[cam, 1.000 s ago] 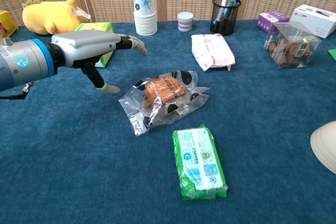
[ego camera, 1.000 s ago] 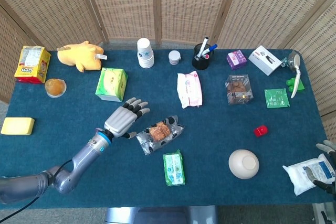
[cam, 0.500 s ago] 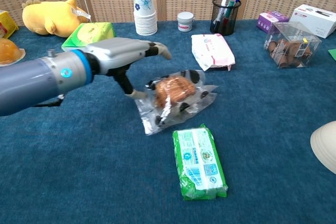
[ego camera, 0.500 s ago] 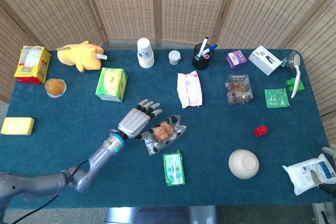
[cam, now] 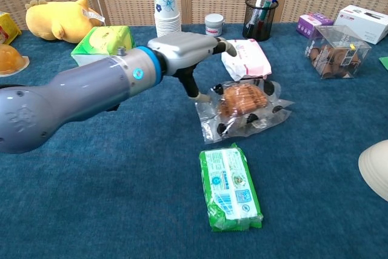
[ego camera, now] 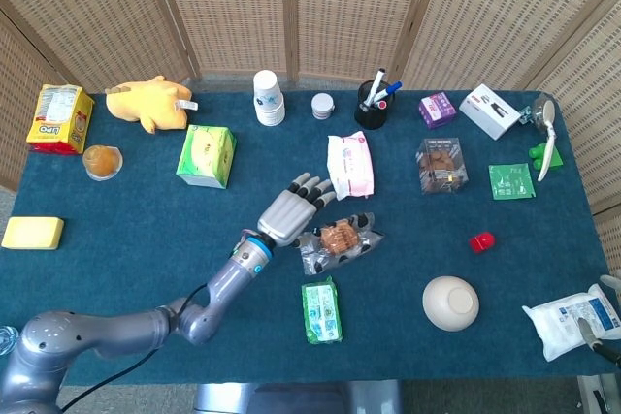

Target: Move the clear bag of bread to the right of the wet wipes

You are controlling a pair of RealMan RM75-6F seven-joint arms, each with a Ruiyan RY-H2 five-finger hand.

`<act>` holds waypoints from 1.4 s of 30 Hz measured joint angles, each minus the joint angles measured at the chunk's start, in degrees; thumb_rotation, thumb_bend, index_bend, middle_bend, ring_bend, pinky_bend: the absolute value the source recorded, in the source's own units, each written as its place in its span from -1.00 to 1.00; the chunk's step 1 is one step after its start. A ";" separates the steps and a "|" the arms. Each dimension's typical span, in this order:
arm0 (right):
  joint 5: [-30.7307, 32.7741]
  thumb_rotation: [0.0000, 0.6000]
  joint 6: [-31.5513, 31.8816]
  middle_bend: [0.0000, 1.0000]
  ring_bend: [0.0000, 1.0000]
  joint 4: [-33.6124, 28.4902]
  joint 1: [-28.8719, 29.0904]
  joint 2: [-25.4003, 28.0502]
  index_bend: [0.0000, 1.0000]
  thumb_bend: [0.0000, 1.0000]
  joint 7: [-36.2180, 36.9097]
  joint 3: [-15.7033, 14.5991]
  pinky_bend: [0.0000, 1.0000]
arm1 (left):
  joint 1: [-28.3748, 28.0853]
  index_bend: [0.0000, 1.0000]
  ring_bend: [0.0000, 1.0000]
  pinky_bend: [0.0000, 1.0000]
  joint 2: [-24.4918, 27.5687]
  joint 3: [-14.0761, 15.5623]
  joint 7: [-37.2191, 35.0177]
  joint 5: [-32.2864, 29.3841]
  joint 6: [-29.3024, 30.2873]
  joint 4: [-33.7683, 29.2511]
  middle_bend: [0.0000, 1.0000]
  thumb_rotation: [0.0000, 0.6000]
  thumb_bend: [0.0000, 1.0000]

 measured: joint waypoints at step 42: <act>-10.45 1.00 -24.85 -0.61 -0.90 -14.90 24.99 5.82 -0.57 -0.38 -14.84 3.58 -0.91 | 41.75 -0.64 -1.00 -1.00 51.59 21.62 -23.47 19.77 31.96 -37.93 -0.89 1.00 -0.40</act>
